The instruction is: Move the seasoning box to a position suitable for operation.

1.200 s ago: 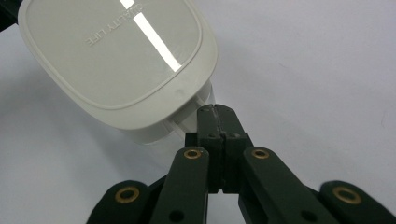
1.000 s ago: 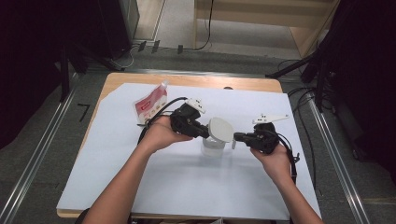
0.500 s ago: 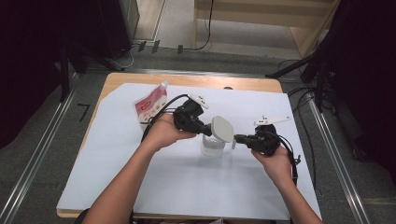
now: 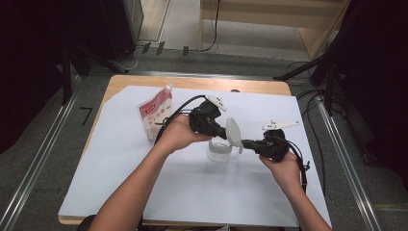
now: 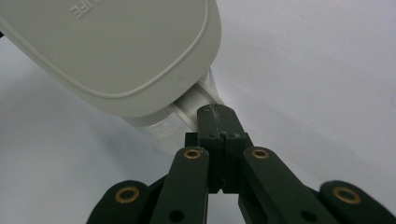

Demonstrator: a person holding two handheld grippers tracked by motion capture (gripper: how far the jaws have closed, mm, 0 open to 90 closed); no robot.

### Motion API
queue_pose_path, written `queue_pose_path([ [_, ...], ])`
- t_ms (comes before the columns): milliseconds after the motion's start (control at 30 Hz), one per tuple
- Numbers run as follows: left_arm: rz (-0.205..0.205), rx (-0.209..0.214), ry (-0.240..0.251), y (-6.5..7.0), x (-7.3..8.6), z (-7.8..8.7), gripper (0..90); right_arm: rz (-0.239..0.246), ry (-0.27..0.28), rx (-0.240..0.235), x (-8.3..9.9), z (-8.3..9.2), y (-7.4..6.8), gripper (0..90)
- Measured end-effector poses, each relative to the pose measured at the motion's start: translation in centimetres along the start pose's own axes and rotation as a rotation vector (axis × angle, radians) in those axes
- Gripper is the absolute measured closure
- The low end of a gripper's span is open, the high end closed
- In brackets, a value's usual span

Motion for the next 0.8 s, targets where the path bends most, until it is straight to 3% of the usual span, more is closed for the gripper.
queue_pose_path([
  [200, -0.024, 0.008, -0.010, 0.8, -0.8, -0.6, 90.0, 0.001, 0.008, -0.004, -0.1, 0.1, 0.0, 90.0],
  [400, -0.020, 0.012, -0.026, 0.9, -0.9, -1.2, 90.0, 0.001, 0.007, -0.007, 0.0, 0.1, 0.0, 90.0],
  [567, -0.001, 0.014, -0.007, 0.8, -0.8, -1.1, 86.2, 0.002, 0.007, -0.006, 0.0, 0.1, 0.0, 90.0],
  [633, 0.008, 0.010, 0.003, 0.5, -0.7, -0.8, 82.2, 0.000, 0.010, -0.007, 0.0, 0.2, -0.1, 90.0],
  [733, 0.052, 0.019, 0.013, 0.2, -0.2, -0.1, 73.9, -0.009, 0.014, -0.014, 0.2, 0.5, -0.3, 90.0],
  [800, 0.040, -0.003, 0.026, -0.1, 0.0, 0.3, 66.2, -0.009, 0.019, -0.018, 0.4, 0.8, -0.6, 90.0],
])
Point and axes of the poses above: each handheld gripper's, and its own axes: z roughly backward along the jaws, x roughly out of its underside, y roughly to its right, the point moved 10 cm from there along -z, roughly forward along the jaws, and after that the axes turned 14 degrees about z, right-handed, at the moved point
